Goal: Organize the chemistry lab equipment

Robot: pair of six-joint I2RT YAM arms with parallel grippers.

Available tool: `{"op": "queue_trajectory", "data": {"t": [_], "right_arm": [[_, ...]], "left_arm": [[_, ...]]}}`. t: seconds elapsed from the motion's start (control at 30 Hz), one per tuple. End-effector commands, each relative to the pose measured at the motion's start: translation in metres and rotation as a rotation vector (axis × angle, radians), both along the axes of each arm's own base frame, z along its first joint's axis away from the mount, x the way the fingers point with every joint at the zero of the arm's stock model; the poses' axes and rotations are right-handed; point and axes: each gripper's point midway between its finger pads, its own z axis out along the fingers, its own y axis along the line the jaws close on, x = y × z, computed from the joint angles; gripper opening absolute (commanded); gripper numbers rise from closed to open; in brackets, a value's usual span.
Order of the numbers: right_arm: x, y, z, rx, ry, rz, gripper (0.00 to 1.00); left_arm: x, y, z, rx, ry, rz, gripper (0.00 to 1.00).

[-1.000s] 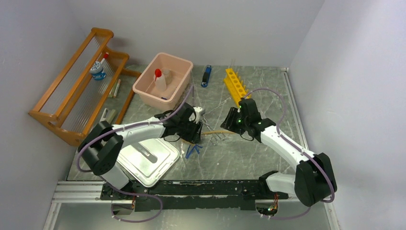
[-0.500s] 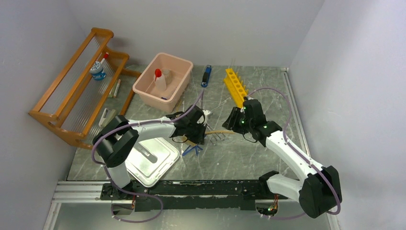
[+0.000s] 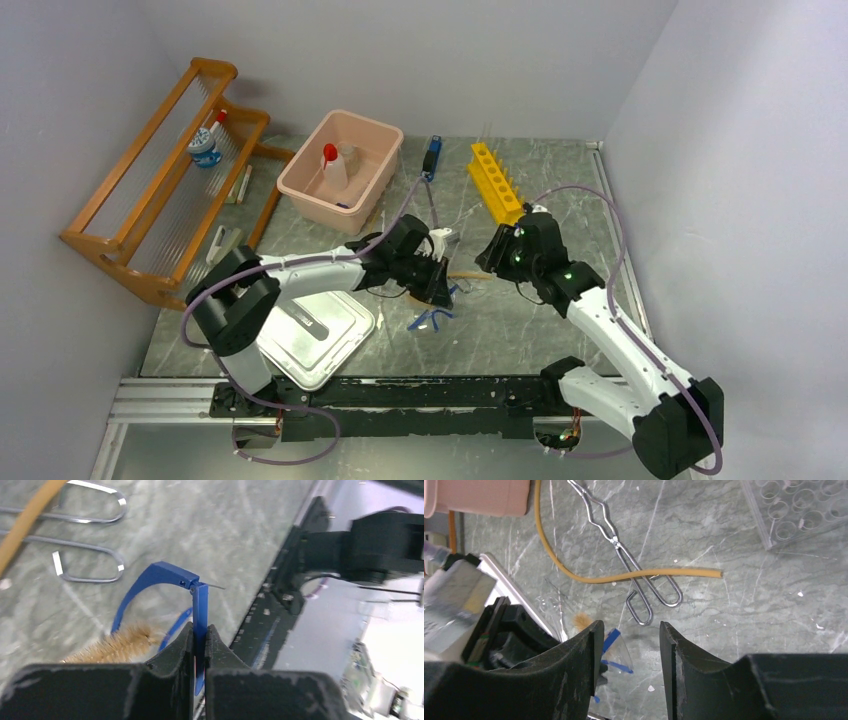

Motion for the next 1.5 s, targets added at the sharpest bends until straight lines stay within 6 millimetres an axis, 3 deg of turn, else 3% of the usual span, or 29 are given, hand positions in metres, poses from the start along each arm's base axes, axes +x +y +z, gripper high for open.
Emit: {"op": "queue_trajectory", "data": {"t": [0.0, 0.3, 0.5, 0.73, 1.0, 1.13, 1.47], "right_arm": [[-0.003, -0.011, 0.013, -0.008, -0.022, -0.062, 0.48], [-0.007, -0.027, 0.039, -0.009, -0.064, -0.147, 0.48], [-0.006, -0.030, 0.055, -0.010, -0.091, -0.156, 0.49], [-0.003, -0.025, 0.067, 0.002, -0.091, -0.146, 0.50], [0.003, -0.032, 0.095, 0.013, -0.150, -0.200, 0.53], [0.008, -0.029, 0.100, 0.031, -0.158, -0.200, 0.54], [0.022, -0.016, 0.096, 0.051, -0.151, -0.172, 0.55]], "left_arm": [[-0.021, -0.022, 0.061, -0.228, 0.017, -0.120, 0.05], [-0.034, -0.027, 0.121, -0.410, -0.018, -0.199, 0.05], [-0.026, -0.024, 0.147, -0.455, -0.130, -0.173, 0.05], [-0.043, -0.027, 0.210, -0.671, -0.160, -0.251, 0.05], [-0.015, -0.017, 0.243, -0.676, -0.273, -0.160, 0.05], [0.000, -0.005, 0.260, -0.747, -0.258, -0.116, 0.05], [0.062, 0.024, 0.253, -0.672, -0.295, 0.052, 0.05]]}}
